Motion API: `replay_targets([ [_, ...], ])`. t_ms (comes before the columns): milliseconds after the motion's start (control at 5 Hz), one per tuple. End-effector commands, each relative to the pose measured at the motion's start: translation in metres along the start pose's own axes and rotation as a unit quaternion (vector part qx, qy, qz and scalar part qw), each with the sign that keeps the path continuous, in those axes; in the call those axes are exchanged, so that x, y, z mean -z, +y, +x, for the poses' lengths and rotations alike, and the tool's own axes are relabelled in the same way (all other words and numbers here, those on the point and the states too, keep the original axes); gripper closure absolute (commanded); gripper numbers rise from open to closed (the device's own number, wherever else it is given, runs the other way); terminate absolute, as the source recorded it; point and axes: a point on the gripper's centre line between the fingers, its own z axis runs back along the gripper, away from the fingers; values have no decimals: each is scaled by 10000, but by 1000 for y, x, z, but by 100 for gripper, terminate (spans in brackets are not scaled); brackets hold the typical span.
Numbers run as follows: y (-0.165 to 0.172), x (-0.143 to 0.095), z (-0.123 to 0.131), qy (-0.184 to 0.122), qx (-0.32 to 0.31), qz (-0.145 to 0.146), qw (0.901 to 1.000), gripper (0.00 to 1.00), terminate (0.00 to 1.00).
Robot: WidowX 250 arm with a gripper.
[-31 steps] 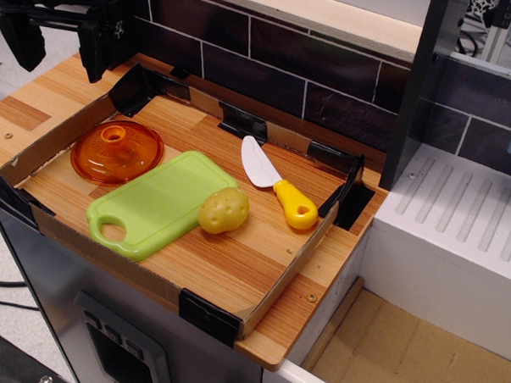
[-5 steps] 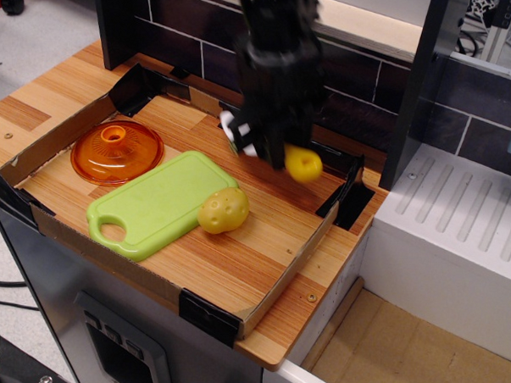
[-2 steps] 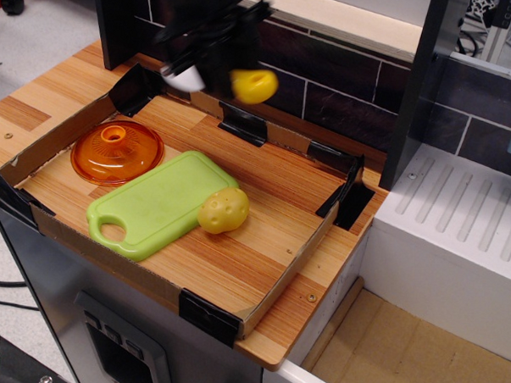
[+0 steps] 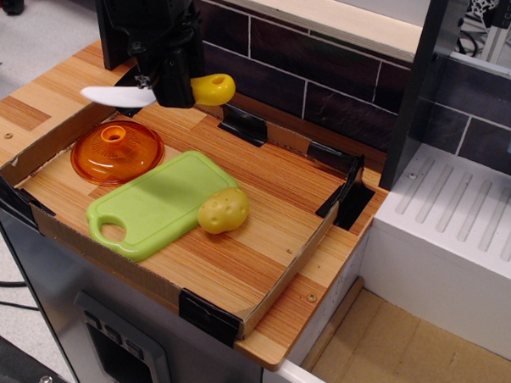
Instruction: Put knife on cutting board
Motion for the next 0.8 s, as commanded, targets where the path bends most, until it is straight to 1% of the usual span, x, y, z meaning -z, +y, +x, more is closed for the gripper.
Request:
replay_targets([
  [0, -11, 16, 12, -774, -2283, 61, 9705, 100, 0],
  [200, -9, 35, 17, -703, -3033, -176, 9501, 100, 0],
  [400, -4, 54, 16, -687, -2851, -79, 9560, 100, 0],
  [600, 5, 62, 14, -712, -2809, -196, 9569, 100, 0],
])
